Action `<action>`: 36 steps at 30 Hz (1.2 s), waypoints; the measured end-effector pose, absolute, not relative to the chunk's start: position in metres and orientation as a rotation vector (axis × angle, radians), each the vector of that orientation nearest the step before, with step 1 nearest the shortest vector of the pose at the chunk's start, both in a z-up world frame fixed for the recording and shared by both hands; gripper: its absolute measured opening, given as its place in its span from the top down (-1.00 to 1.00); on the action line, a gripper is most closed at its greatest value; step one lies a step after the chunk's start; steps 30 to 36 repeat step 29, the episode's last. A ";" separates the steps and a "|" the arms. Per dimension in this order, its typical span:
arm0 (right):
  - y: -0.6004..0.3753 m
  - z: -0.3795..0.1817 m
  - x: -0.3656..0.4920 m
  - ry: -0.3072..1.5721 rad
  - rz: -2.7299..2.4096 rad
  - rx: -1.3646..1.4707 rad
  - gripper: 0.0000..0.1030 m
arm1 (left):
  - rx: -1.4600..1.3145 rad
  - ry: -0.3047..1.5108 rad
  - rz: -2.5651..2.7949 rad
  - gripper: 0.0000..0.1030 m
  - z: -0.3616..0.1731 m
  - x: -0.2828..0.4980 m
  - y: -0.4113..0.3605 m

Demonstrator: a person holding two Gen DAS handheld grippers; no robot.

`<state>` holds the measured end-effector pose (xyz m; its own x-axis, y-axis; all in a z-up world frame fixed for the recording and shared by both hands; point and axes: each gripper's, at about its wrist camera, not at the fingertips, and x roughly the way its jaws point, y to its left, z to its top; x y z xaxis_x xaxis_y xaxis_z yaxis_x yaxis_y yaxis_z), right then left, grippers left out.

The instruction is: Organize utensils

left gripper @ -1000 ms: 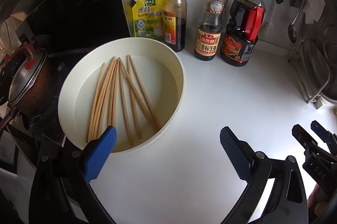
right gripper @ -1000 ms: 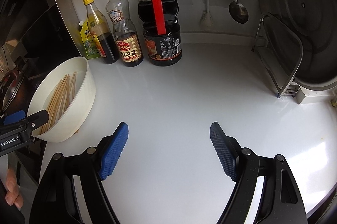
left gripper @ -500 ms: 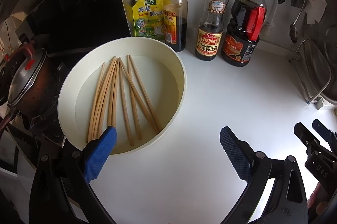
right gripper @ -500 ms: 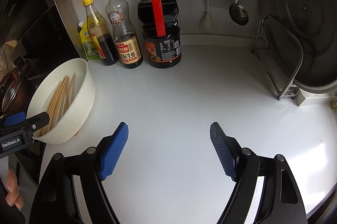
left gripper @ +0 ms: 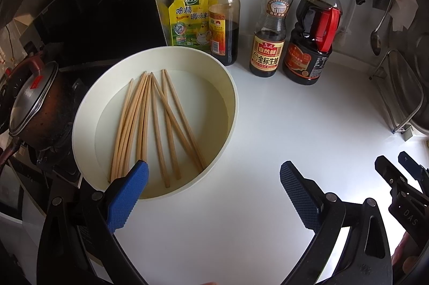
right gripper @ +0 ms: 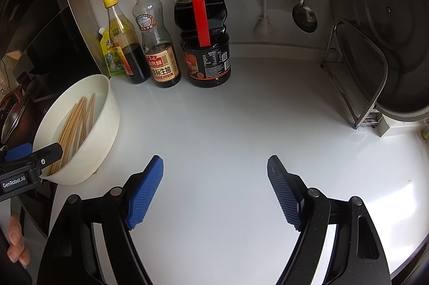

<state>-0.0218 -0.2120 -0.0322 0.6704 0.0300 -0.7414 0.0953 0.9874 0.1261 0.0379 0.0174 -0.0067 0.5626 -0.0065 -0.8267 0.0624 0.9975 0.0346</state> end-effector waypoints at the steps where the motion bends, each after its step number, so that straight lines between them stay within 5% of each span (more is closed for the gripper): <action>1: -0.212 -0.032 -0.021 0.837 -0.037 0.159 -0.48 | 0.062 0.973 -0.042 -0.88 -0.007 0.038 0.018; 36: -0.206 -0.034 -0.014 0.843 -0.012 0.136 -0.48 | 0.003 1.012 -0.028 -0.88 -0.010 0.043 0.026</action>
